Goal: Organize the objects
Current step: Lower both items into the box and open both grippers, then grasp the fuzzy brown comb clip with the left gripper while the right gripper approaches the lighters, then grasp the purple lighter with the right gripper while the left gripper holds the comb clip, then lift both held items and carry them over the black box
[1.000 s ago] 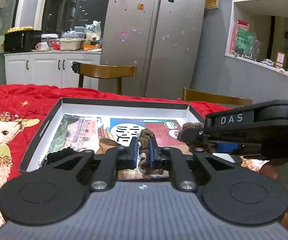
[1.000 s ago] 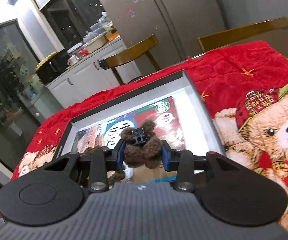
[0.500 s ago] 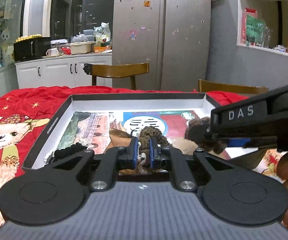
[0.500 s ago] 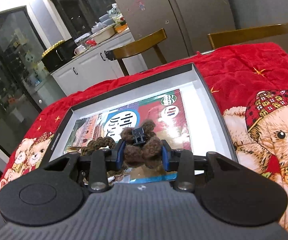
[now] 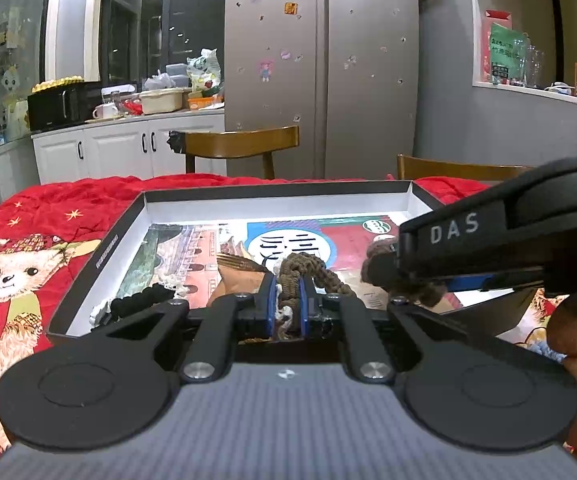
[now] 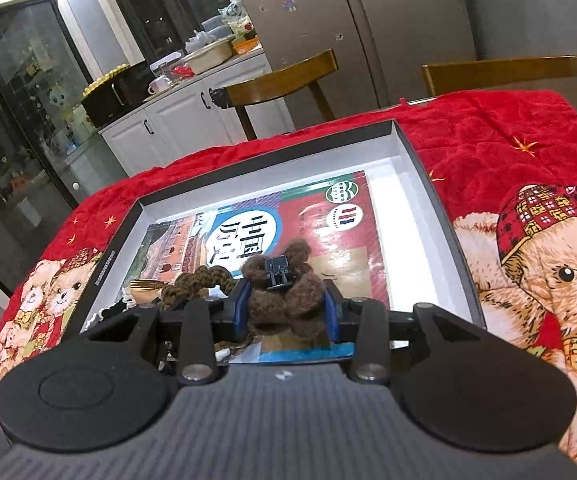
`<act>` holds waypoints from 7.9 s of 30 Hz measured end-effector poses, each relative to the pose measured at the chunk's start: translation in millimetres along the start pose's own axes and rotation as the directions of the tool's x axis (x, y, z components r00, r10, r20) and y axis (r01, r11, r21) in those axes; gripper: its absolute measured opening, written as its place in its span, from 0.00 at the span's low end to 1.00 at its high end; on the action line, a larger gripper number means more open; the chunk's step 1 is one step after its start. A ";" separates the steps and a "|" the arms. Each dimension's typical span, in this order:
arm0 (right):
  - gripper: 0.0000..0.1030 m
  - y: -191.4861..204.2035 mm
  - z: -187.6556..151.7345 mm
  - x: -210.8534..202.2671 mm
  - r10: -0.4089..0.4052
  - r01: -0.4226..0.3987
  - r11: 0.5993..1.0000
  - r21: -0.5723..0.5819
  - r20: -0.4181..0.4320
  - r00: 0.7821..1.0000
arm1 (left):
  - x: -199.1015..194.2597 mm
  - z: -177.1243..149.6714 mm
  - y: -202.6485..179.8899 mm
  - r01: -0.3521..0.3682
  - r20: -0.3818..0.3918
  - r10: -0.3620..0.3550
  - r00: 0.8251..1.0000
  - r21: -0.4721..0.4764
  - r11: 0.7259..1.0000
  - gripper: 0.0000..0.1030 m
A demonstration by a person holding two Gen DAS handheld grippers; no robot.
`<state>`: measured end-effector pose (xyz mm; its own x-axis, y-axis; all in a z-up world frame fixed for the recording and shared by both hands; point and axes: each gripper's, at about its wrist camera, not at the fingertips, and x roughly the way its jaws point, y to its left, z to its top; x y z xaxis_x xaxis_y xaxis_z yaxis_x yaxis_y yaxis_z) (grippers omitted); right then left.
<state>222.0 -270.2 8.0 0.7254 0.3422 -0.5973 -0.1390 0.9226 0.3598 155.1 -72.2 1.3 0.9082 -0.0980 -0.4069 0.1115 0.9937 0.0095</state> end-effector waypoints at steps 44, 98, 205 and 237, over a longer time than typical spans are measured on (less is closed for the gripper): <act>0.67 -3.2 -2.1 -5.8 0.011 -0.012 0.998 0.066 0.014 1.000 | 3.0 0.9 7.9 0.050 -0.012 -0.051 0.999 -0.055 0.997 0.65; 1.00 57.5 -78.3 -70.3 0.139 -0.107 0.979 -0.175 0.181 0.974 | -128.5 -51.1 83.3 0.114 -0.058 -0.106 0.993 0.159 0.981 0.74; 0.78 73.3 -76.4 -67.2 0.075 -0.029 0.978 -0.207 0.218 0.973 | -156.0 -33.0 107.4 -0.043 0.118 0.038 0.992 0.043 0.998 0.47; 0.78 63.3 48.6 58.4 0.107 -0.116 0.989 0.092 0.104 0.989 | 8.1 87.9 138.1 0.077 0.002 -0.077 0.997 -0.140 0.987 0.47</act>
<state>288.4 -200.5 30.7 0.7723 0.4182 -0.4781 -0.1599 0.8564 0.4908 213.3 59.5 79.6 0.8977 -0.1745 -0.4046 0.1232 0.9810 -0.1498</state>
